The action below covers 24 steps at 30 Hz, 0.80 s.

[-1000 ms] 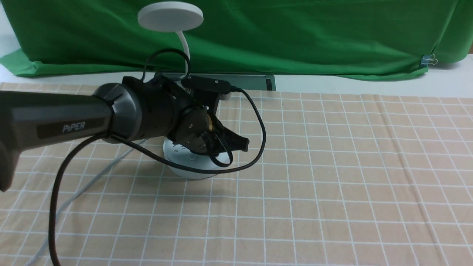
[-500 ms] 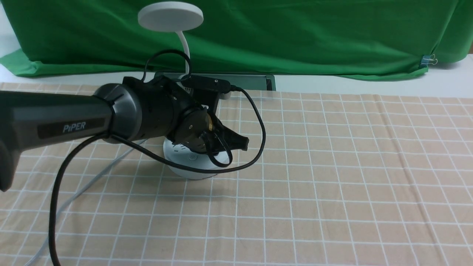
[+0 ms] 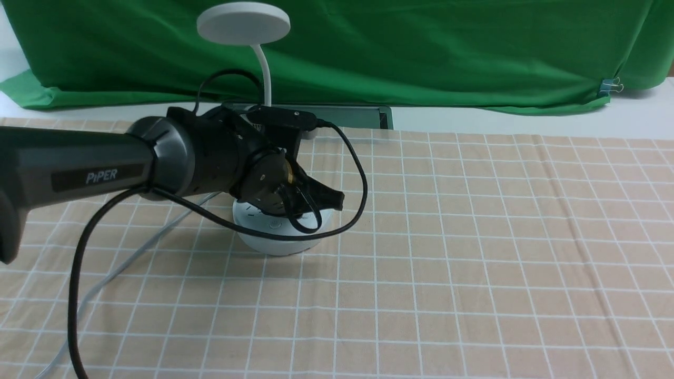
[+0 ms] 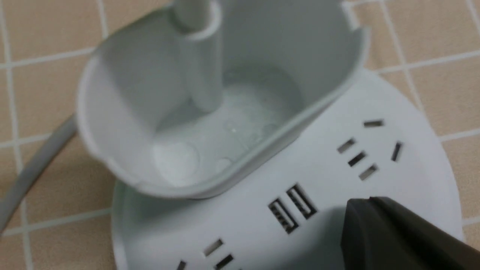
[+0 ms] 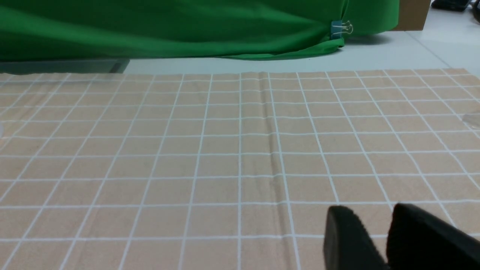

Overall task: Turn on the table lamp on the light coffee tablecloth with your hand.
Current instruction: 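Press the power button on the lamp base to turn the lamp on with the left gripper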

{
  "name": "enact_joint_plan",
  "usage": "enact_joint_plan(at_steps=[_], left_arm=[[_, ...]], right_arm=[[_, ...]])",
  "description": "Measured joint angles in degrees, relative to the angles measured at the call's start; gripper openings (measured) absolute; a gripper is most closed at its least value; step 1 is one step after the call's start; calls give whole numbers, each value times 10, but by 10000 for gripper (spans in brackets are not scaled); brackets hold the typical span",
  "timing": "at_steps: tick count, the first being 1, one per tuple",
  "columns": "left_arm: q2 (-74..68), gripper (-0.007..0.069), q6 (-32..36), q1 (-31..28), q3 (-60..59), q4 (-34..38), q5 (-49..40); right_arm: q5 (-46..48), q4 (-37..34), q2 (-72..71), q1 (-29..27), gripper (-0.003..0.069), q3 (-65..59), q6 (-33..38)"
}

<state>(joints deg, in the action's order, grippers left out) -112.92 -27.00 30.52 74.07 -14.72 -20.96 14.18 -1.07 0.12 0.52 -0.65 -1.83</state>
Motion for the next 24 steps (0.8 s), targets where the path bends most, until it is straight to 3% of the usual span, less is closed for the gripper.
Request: enact_joint_plan(at_steps=[24], left_arm=[[4, 1, 28, 0, 1, 44, 1]], right_arm=[[0, 0, 0, 0, 237, 0, 0]])
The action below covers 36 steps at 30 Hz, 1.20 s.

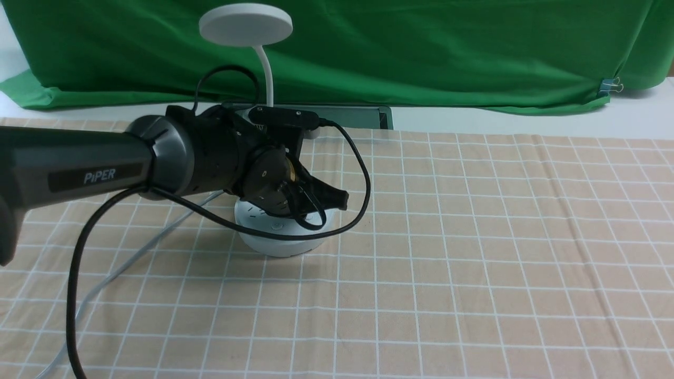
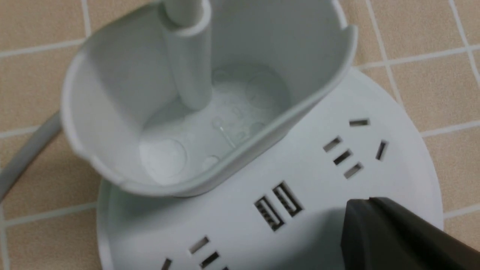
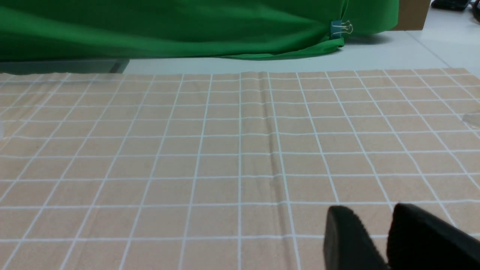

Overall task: Turn on the table lamp on the light coffee tablecloth with your hand.
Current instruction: 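Press the power button on the lamp base to turn the lamp on with the left gripper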

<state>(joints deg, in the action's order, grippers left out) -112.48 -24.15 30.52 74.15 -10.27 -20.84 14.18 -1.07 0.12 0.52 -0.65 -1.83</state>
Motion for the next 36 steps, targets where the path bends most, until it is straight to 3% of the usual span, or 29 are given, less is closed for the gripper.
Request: enact_joint_plan(at_steps=[14, 36], left_arm=[[0, 1, 46, 0, 0, 49, -2], [0, 1, 59, 0, 0, 58, 2]], right_arm=[[0, 0, 0, 0, 238, 0, 0], [0, 0, 0, 0, 238, 0, 0]])
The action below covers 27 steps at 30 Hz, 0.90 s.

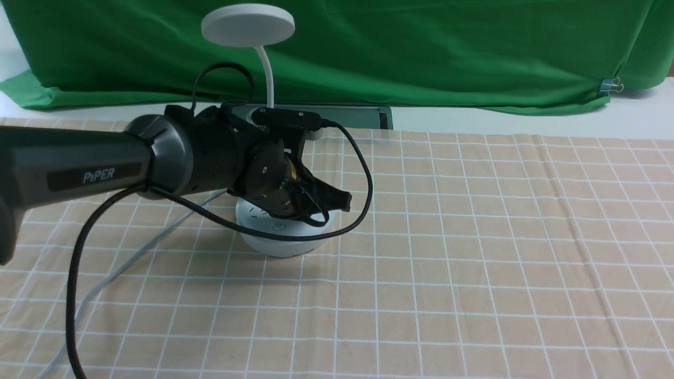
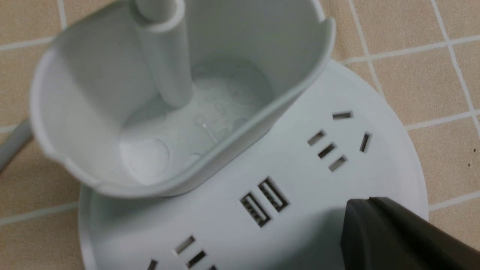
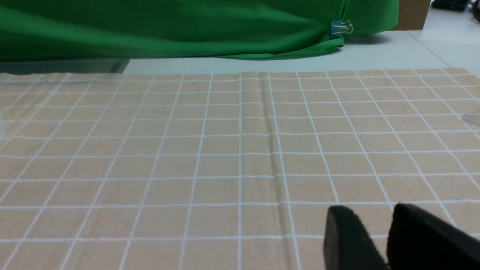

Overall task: Turn on the table lamp on the light coffee tablecloth with your hand.
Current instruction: 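Press the power button on the lamp base to turn the lamp on with the left gripper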

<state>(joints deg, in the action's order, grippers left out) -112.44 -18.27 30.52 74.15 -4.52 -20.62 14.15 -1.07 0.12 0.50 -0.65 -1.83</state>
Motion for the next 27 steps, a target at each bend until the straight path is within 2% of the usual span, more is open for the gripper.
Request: enact_joint_plan(at_steps=[18, 27], left_arm=[[-15, 1, 9, 0, 6, -1, 9], [46, 1, 15, 0, 2, -10, -20]], right_arm=[[0, 0, 0, 0, 238, 0, 0], [0, 0, 0, 0, 238, 0, 0]])
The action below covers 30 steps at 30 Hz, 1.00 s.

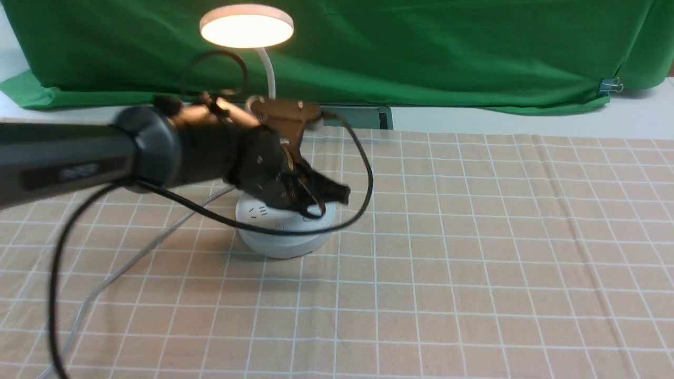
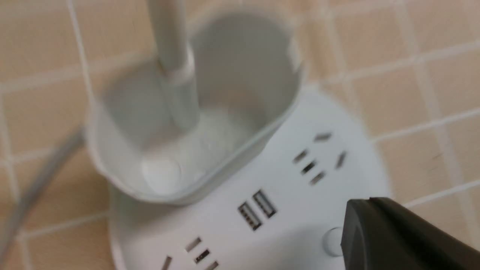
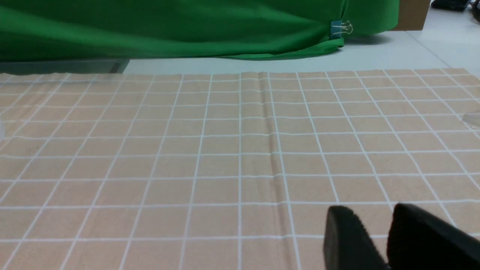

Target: Turn on the table lamp on the light coffee tablecloth with your hand.

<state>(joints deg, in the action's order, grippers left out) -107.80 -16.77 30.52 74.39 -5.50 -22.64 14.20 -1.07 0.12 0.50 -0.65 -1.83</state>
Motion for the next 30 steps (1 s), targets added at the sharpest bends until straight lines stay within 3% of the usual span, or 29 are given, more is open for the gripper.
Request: enact_joint_plan(at_steps=[6, 14, 22, 27, 30], left_arm=[[42, 1, 5, 1, 0, 13, -45], [79, 1, 106, 39, -93, 110, -87], [362, 1, 126, 126, -312, 133, 52], [553, 1, 126, 127, -391, 120, 164], [648, 1, 129, 118, -425, 73, 232]], right_arm=[[0, 0, 0, 0, 238, 0, 0], [0, 0, 0, 0, 238, 0, 0], [0, 0, 0, 0, 238, 0, 0], [0, 0, 0, 0, 238, 0, 0], [0, 0, 0, 0, 238, 0, 0]])
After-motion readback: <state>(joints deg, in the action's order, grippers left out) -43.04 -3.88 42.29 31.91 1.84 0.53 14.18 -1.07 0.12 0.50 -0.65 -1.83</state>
